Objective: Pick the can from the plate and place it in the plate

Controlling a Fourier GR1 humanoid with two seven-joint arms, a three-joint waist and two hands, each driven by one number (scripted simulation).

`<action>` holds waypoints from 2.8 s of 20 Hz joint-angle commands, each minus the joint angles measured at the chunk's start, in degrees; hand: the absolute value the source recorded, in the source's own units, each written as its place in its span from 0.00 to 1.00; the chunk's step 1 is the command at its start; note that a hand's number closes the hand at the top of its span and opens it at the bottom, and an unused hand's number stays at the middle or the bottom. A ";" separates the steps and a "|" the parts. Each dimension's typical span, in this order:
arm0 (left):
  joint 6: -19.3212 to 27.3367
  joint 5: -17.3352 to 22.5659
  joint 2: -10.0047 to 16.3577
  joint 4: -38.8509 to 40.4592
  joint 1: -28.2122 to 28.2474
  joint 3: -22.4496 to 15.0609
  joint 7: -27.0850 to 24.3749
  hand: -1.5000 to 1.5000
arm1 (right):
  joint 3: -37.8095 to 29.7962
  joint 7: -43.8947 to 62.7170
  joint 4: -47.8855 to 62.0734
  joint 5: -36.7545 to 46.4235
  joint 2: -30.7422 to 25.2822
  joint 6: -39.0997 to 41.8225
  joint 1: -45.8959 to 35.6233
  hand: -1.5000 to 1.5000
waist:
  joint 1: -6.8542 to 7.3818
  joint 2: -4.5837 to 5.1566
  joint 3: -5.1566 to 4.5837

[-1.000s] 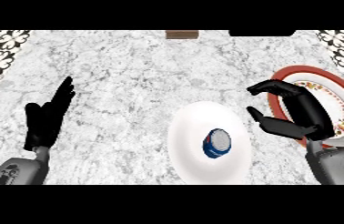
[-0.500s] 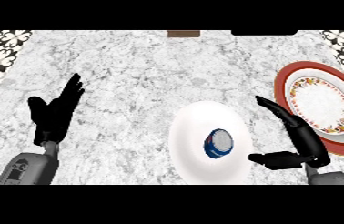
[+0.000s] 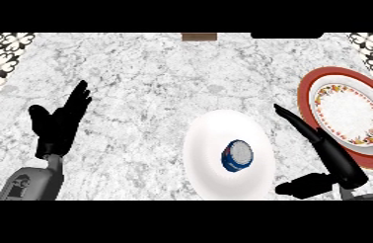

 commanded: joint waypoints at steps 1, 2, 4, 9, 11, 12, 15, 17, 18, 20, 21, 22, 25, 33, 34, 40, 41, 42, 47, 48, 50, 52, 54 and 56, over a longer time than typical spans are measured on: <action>-0.46 0.41 0.69 -0.88 -0.41 1.95 2.13 0.50 | 2.15 10.65 -5.37 3.24 -1.11 2.47 -1.33 0.00 | 0.16 -0.02 -0.02; 1.53 -2.38 -2.45 -0.28 -0.36 -0.89 0.28 0.50 | 2.18 11.09 -5.41 3.05 -2.01 4.78 -2.37 0.00 | 0.10 0.02 -0.02; -1.69 -0.16 1.14 -2.21 1.41 2.05 0.74 0.50 | 3.18 13.51 -7.68 4.47 -3.48 6.43 -0.20 0.00 | 0.22 -0.03 -0.01; -2.06 -0.38 1.01 -3.01 -0.82 2.73 4.12 0.50 | 7.68 17.40 -6.62 14.28 -1.71 5.25 -2.11 0.00 | 0.28 -0.01 0.01; -3.41 -0.81 -0.04 -1.11 0.28 2.41 1.25 0.50 | 9.53 21.49 -4.86 17.41 0.88 5.43 -4.95 0.00 | 0.38 0.06 0.00; -2.13 -1.55 -0.32 -0.95 -1.38 3.15 2.39 0.50 | 8.17 22.65 -6.10 16.75 -0.13 7.70 -5.43 0.00 | 0.22 0.05 0.00; -1.62 -3.21 -2.76 0.00 1.06 1.89 0.15 0.50 | 11.22 28.64 -9.11 18.78 2.42 10.34 -5.38 0.00 | 0.19 0.00 -0.01; -1.31 -3.57 -2.87 -1.73 -1.38 2.24 3.46 0.50 | 8.97 25.43 -3.75 19.68 1.22 12.47 -7.41 0.00 | 0.27 0.07 0.02; -3.24 -2.88 -1.69 0.84 -0.49 4.29 0.84 0.50 | 9.50 27.73 -2.96 20.19 3.76 13.64 -10.70 0.00 | 0.39 0.10 0.00; -3.97 -2.45 -2.21 -1.29 -0.04 4.57 0.87 0.50 | 11.58 29.53 -5.79 22.21 4.04 14.75 -7.47 0.00 | 0.23 0.05 0.01; -4.01 -3.73 -2.79 4.10 -3.57 5.15 -0.65 0.50 | 10.63 31.02 -3.01 21.35 7.26 16.15 -11.77 0.00 | 0.20 0.13 0.00; -4.61 -3.23 -3.13 0.16 0.86 4.45 0.14 0.50 | 11.89 29.33 0.54 24.39 8.49 13.90 -11.13 0.00 | 0.43 0.10 0.02; -2.71 -5.86 -5.13 -1.64 0.04 3.95 2.29 0.50 | 11.48 29.85 0.60 26.03 11.88 14.52 -10.76 0.00 | 0.32 0.07 0.02; -5.72 -6.18 -5.82 -4.13 3.02 6.49 1.76 0.50 | 7.22 23.32 6.69 31.43 10.90 16.10 -11.83 0.00 | 0.37 0.07 0.02; -7.16 -6.27 -4.31 4.95 -3.61 9.36 -0.73 0.50 | 7.98 28.92 1.84 31.12 12.96 18.80 -11.96 0.00 | 0.07 0.10 0.01; -6.18 -6.78 -6.52 -0.53 -2.67 8.80 3.25 0.50 | 11.18 25.30 8.39 37.16 15.76 16.96 -11.73 0.00 | 0.21 0.10 0.02; -8.18 -7.31 -5.75 -1.37 1.23 7.90 1.27 0.50 | 10.47 23.30 10.66 36.29 14.85 18.96 -13.65 0.00 | 0.39 0.10 0.02; -7.80 -6.89 -5.12 2.33 -3.62 10.20 2.21 0.50 | 11.45 25.19 6.64 36.88 15.49 20.21 -11.81 1.00 | 0.11 0.09 0.01; -5.64 -10.29 -9.47 -3.55 3.62 5.99 0.15 0.50 | 12.25 20.43 8.66 37.71 16.51 21.42 -13.37 1.00 | 0.36 0.07 0.02; -7.45 -9.31 -7.56 0.32 -0.76 9.30 1.14 0.50 | 10.29 18.52 8.90 39.11 16.08 20.77 -12.42 1.00 | 0.19 0.08 0.02; -7.88 -8.56 -6.16 -0.06 -1.91 10.08 2.87 0.50 | 12.23 17.31 12.93 39.58 19.38 16.45 -12.86 1.00 | 0.30 0.12 0.03; -7.68 -9.00 -7.63 -5.89 1.54 8.73 4.71 0.50 | 12.37 18.85 9.41 40.72 20.06 16.21 -9.81 1.00 | 0.29 0.05 0.03; -7.56 -8.58 -7.28 -7.49 1.68 9.01 6.89 0.50 | 12.07 15.12 1.49 38.90 14.10 19.73 -5.58 1.00 | 0.10 -0.04 0.03; -7.11 -8.38 -6.36 -4.27 0.43 10.50 5.36 0.50 | 18.00 5.92 -3.32 39.70 7.12 18.12 3.08 1.00 | -0.95 -0.26 0.04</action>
